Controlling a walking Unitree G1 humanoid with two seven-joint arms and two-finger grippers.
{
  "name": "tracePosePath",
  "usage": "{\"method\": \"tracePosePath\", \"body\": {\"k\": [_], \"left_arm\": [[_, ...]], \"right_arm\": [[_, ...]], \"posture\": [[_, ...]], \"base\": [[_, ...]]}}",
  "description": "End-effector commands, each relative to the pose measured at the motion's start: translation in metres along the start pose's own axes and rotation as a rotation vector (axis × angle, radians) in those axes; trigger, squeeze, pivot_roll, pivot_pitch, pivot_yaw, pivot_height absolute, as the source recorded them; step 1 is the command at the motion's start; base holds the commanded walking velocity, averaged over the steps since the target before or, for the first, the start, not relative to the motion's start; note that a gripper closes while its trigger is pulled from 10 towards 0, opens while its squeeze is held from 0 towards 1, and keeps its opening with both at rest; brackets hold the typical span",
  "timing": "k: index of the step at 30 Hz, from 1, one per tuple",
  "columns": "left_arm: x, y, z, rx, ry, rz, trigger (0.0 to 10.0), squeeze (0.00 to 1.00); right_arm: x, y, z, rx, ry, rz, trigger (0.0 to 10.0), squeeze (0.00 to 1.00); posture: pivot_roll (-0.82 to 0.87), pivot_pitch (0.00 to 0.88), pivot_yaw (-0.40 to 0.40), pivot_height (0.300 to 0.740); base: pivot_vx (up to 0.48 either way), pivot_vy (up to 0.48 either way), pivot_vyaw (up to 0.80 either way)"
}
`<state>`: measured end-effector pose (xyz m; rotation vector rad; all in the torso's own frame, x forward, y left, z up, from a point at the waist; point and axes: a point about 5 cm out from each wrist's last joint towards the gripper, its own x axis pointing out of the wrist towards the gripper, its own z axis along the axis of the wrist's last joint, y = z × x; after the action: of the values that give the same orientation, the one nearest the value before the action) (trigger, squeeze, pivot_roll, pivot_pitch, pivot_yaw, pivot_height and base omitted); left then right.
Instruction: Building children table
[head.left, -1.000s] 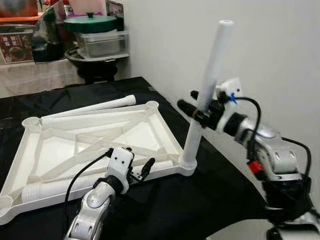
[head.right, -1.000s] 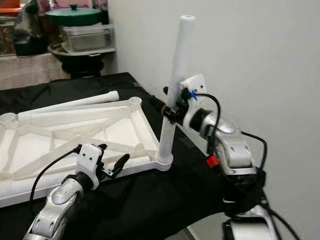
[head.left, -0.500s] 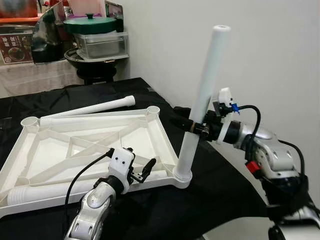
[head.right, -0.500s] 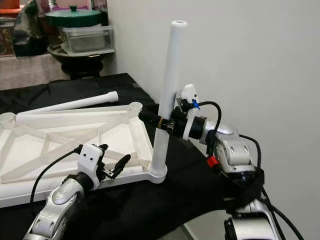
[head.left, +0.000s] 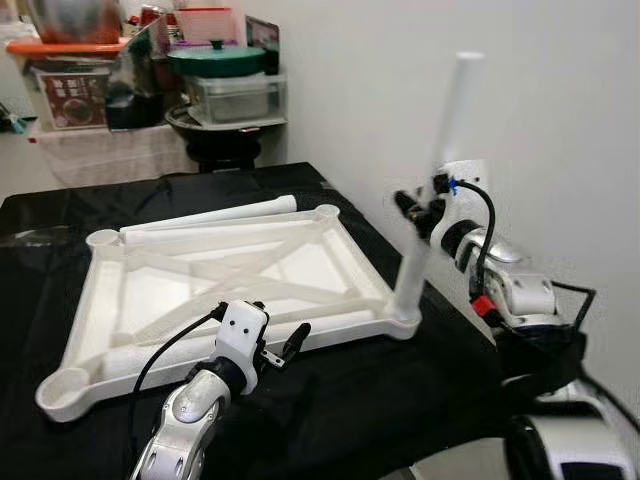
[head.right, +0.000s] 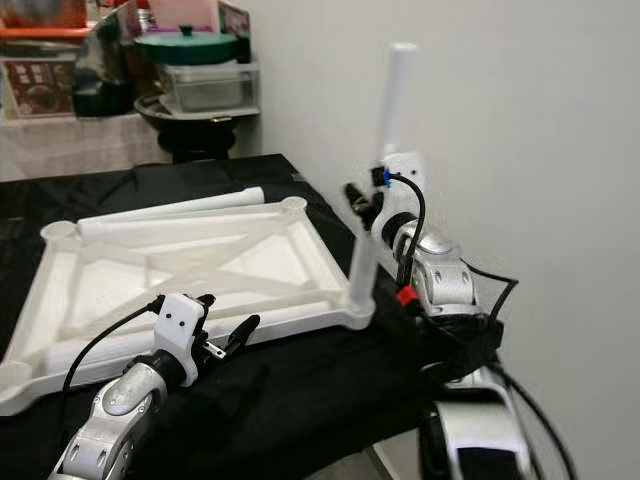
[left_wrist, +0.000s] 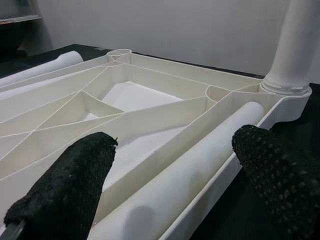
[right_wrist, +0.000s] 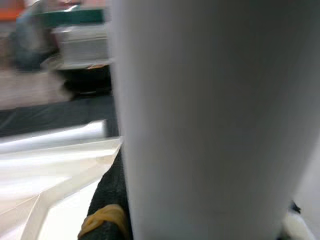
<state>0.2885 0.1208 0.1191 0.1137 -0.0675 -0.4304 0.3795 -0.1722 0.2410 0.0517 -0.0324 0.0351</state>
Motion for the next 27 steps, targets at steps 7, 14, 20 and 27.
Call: {"method": "tracePosePath", "body": {"k": [7,14,20,27], "left_arm": [[0.004,0.0,0.004,0.01,-0.002,-0.013,10.0,0.0],[0.004,-0.003,0.002,0.003,-0.002,-0.014,10.0,0.0],[0.003,-0.004,0.002,-0.001,-0.001,-0.012,10.0,0.0],[0.004,-0.002,0.002,0.002,0.0,-0.009,10.0,0.0]], "right_arm": [[-0.025,0.046,-0.057,0.177,0.203,-0.13,0.0,0.0],[-0.022,0.054,-0.05,0.151,0.197,-0.09,10.0,0.0],[-0.018,0.034,-0.031,0.145,0.119,-0.055,10.0,1.0],[-0.014,-0.006,-0.024,-0.05,0.034,0.316,10.0,0.0]], "posture": [[0.07,0.0,-0.068,0.74],[0.06,0.0,-0.07,0.74],[0.05,0.0,-0.071,0.74],[0.05,0.0,-0.069,0.74]], "base": [[0.0,0.0,0.0],[0.0,0.0,0.0],[0.0,0.0,0.0],[0.0,0.0,0.0]]}}
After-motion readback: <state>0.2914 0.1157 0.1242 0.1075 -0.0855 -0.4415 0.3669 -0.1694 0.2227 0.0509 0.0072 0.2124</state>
